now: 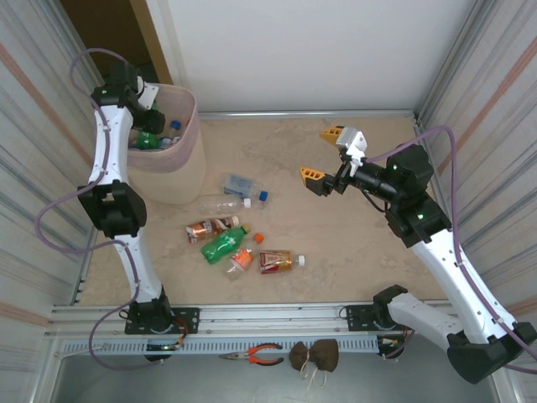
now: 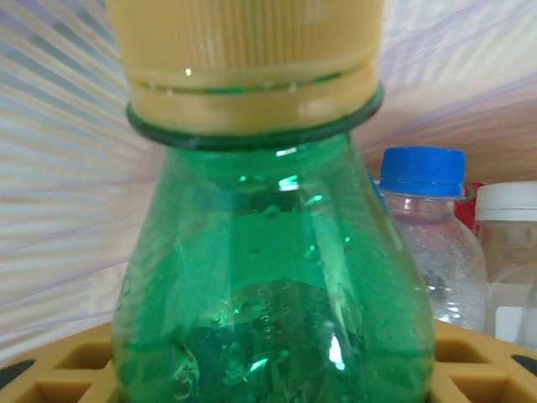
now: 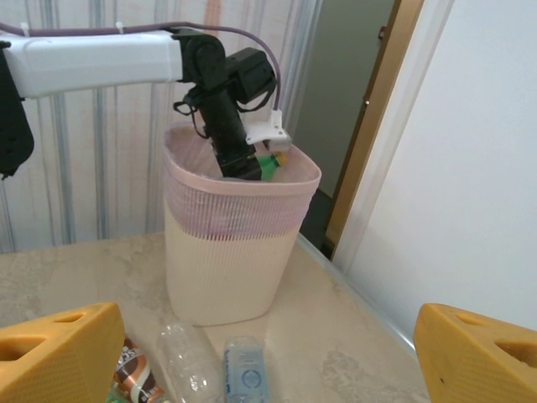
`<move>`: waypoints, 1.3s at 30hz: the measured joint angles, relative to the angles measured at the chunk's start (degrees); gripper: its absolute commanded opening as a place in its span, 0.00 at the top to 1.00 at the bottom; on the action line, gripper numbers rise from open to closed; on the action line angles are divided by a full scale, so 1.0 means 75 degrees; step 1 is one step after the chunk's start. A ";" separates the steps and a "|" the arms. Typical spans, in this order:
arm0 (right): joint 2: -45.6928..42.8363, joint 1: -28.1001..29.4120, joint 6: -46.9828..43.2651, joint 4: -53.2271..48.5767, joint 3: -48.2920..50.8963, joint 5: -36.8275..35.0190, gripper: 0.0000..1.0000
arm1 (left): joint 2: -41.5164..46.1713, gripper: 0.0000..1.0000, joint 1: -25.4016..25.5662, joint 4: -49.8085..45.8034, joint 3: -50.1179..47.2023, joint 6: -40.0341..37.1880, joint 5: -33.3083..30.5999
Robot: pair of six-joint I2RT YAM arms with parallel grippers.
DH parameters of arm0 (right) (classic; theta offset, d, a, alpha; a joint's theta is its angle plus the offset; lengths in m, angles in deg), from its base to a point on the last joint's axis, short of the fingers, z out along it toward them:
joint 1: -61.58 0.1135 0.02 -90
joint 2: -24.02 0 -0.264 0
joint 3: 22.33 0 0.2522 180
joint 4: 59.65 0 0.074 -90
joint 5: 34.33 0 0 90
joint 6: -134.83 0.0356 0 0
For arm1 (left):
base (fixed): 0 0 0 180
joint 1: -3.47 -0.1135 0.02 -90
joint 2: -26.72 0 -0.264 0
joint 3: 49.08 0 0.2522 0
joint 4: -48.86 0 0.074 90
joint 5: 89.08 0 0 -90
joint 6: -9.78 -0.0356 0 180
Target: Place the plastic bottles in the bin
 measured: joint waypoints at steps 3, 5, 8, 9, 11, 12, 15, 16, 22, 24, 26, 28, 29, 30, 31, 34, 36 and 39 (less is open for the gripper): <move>-0.0003 -0.0015 0.0000 0.0003 0.0000 -0.0003 0.12 | -0.0189 0.41 -0.0050 -0.0020 0.0105 0.0000 0.0140; -0.0003 -0.0015 0.0000 0.0000 0.0000 -0.0003 0.12 | -0.0262 0.39 -0.0055 -0.0044 0.0178 -0.0003 0.0230; -0.0029 -0.0015 0.0000 0.0000 0.0000 -0.0006 0.12 | -0.0376 0.37 -0.0055 -0.0105 0.0291 -0.0003 0.0411; -0.0050 -0.0015 0.0000 -0.0003 0.0000 -0.0009 0.12 | -0.0399 0.36 -0.0055 -0.0122 0.0309 -0.0003 0.0484; -0.0096 -0.0015 0.0000 -0.0003 0.0000 -0.0035 0.12 | -0.0405 0.33 -0.0055 -0.0172 0.0315 0.0003 0.0624; -0.0117 -0.0015 0.0000 -0.0003 0.0000 -0.0038 0.12 | -0.0405 0.32 -0.0055 -0.0221 0.0315 0.0012 0.0714; -0.0154 -0.0015 -0.0003 -0.0009 0.0000 -0.0038 0.12 | -0.0405 0.28 -0.0017 -0.0341 0.0289 0.0125 0.1046; -0.0154 -0.0015 -0.0003 -0.0009 0.0000 -0.0035 0.12 | -0.0402 0.27 -0.0003 -0.0338 0.0289 0.0146 0.1122; -0.0157 -0.0015 -0.0006 -0.0029 0.0000 -0.0035 0.12 | -0.0251 0.22 0.0017 -0.0289 0.0233 0.0341 0.1620; -0.0163 -0.0015 -0.0006 -0.0029 0.0000 -0.0035 0.12 | -0.0096 0.21 0.0017 -0.0256 0.0233 0.0388 0.1719; -0.0184 -0.0015 -0.0006 -0.0029 0.0000 -0.0035 0.12 | 0.0114 0.20 0.0017 -0.0198 0.0233 0.0440 0.1804; -0.0207 -0.0015 -0.0006 -0.0029 0.0000 -0.0035 0.12 | 0.0335 0.19 0.0017 -0.0096 0.0233 0.0498 0.1859; -0.0221 -0.0015 -0.0006 -0.0029 0.0000 -0.0035 0.12 | 0.0460 0.19 0.0017 -0.0044 0.0233 0.0525 0.1900; -0.0230 -0.0015 -0.0006 -0.0029 0.0000 -0.0035 0.12 | 0.0554 0.19 0.0017 -0.0009 0.0233 0.0551 0.1923; -0.0233 -0.0015 -0.0006 -0.0029 0.0000 -0.0035 0.12 | 0.0676 0.19 0.0017 0.0041 0.0230 0.0580 0.1979; -0.0227 -0.0015 -0.0006 -0.0029 0.0000 -0.0032 0.12 | 0.1040 0.21 0.0017 0.0207 0.0096 0.0685 0.2092; -0.0207 -0.0015 -0.0006 -0.0020 0.0000 -0.0026 0.13 | 0.1271 0.22 0.0017 0.0326 -0.0032 0.0761 0.2200; -0.0093 -0.0015 -0.0006 0.0003 0.0000 0.0000 0.13 | 0.1559 0.23 0.0017 0.0504 -0.0216 0.0845 0.2346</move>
